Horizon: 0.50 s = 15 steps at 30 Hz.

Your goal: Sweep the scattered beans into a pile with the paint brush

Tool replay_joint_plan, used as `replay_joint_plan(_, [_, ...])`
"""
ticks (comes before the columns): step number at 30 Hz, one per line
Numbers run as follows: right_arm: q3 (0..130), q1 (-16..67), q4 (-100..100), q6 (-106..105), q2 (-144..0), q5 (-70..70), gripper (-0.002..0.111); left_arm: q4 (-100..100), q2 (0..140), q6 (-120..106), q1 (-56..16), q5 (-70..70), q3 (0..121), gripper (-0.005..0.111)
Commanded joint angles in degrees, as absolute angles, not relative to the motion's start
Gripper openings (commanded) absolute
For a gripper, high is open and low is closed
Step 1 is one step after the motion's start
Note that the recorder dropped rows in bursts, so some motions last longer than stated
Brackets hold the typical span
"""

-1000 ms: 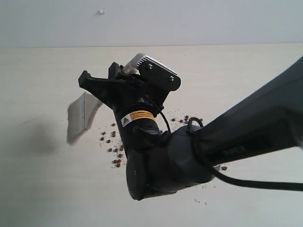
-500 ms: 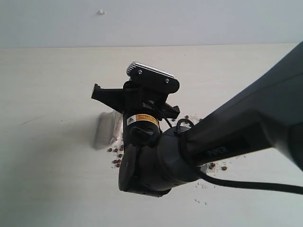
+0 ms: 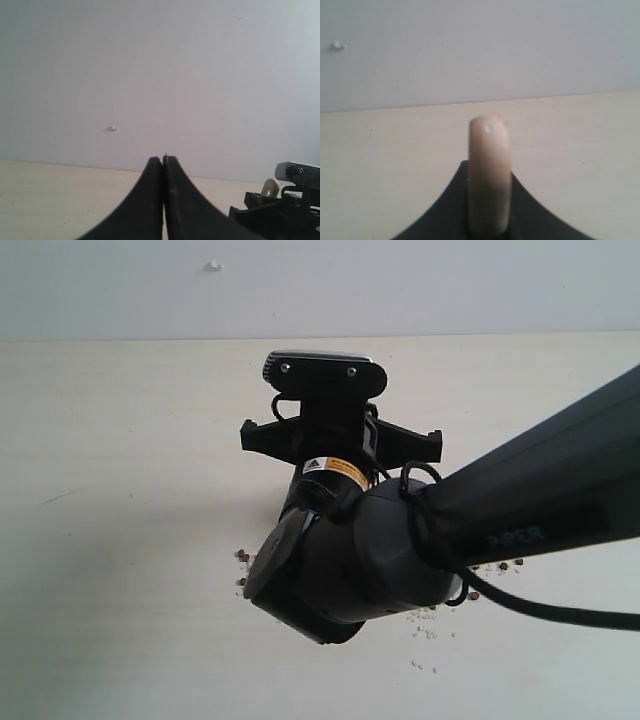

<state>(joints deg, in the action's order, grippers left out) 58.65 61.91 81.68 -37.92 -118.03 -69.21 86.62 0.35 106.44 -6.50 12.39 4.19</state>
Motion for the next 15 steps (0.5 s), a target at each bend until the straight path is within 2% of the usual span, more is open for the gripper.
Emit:
replay_joint_plan(1, [58.22,61.96,82.75,-40.04,-117.74,-68.25,0.000,86.86,0.00,106.65,-6.45,12.26,3.90,0.000])
replay_joint_plan(15, [58.22,61.96,74.18,-33.04,-110.70,-68.22,0.000,86.86,0.00,106.65,-6.45,12.26,3.90,0.000])
